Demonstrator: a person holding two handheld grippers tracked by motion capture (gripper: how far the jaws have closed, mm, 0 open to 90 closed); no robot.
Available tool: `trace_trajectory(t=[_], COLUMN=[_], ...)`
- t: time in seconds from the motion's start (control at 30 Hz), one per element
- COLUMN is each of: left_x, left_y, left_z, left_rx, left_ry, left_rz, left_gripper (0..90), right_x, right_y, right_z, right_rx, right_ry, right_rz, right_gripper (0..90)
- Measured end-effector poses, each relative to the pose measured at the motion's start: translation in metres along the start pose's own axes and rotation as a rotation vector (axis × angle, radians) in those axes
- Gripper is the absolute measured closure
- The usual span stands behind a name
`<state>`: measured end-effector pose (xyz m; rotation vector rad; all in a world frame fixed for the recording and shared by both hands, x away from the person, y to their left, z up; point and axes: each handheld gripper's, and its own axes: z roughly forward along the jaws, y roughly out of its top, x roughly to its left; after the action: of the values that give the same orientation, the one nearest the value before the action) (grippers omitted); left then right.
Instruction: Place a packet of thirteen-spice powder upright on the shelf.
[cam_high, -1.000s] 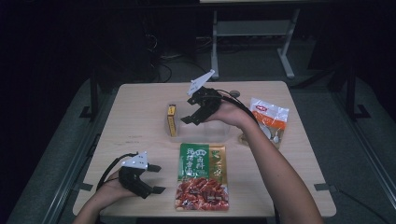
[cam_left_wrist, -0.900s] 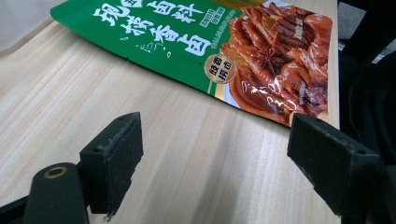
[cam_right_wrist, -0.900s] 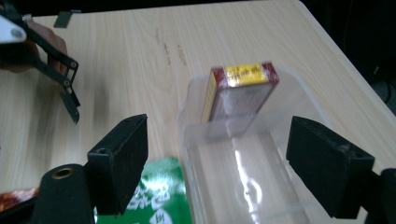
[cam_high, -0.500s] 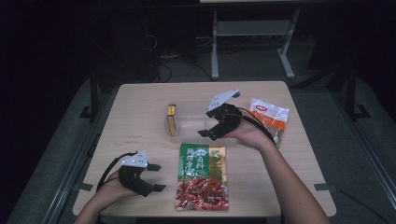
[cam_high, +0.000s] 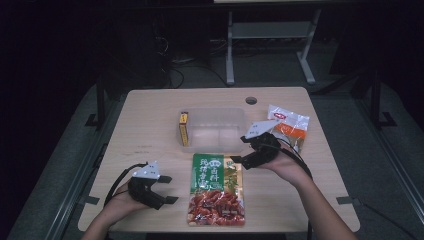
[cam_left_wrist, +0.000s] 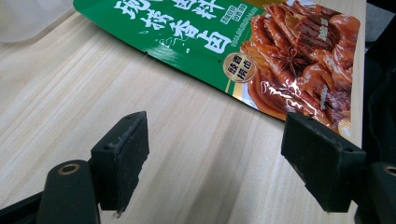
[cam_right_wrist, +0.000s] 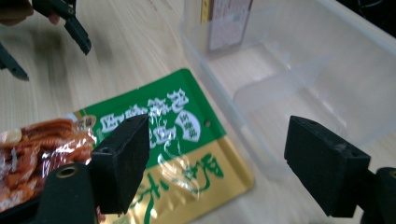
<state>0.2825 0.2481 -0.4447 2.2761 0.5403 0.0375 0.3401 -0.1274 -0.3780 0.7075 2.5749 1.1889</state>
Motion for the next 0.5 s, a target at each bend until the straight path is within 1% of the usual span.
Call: trace_trajectory(t=[0.07,0.13,0.17,0.23,0.3,0.43,0.47,0.5], left_x=[0.000,0.000,0.000,-0.001,-0.001,-0.003,-0.002,-0.003], left_y=[0.000,0.000,0.000,0.001,0.001,0.002,0.003,0.003], left_z=[0.001,0.002,0.002,0.001,0.002,0.003,0.002,0.002], left_rx=[0.008,0.008,0.011,0.015,0.003,0.005,0.011,0.006], left_ry=[0.004,0.006,0.006,0.009,0.011,0.015,0.019,0.016], left_rz=[-0.002,-0.003,-0.010,-0.014,-0.017,-0.020,-0.014,-0.021], left_gripper=[23.3,23.4,23.6,24.6,24.6,24.7,24.9,26.0], right_x=[0.002,0.005,0.007,0.010,0.012,0.015,0.015,0.015], right_y=[-0.010,-0.023,-0.028,-0.039,-0.050,-0.067,-0.070,-0.074], right_z=[-0.003,-0.006,-0.007,-0.009,-0.009,-0.010,-0.010,-0.011], right_rx=[0.004,0.002,0.007,0.004,0.000,0.009,0.004,0.000], right_ry=[-0.008,-0.011,-0.022,-0.035,-0.051,-0.046,-0.052,-0.056], right_rz=[0.005,0.025,0.035,0.040,0.056,0.085,0.096,0.107], right_gripper=[22.3,22.3,22.2,22.2,22.0,20.4,20.3,20.3])
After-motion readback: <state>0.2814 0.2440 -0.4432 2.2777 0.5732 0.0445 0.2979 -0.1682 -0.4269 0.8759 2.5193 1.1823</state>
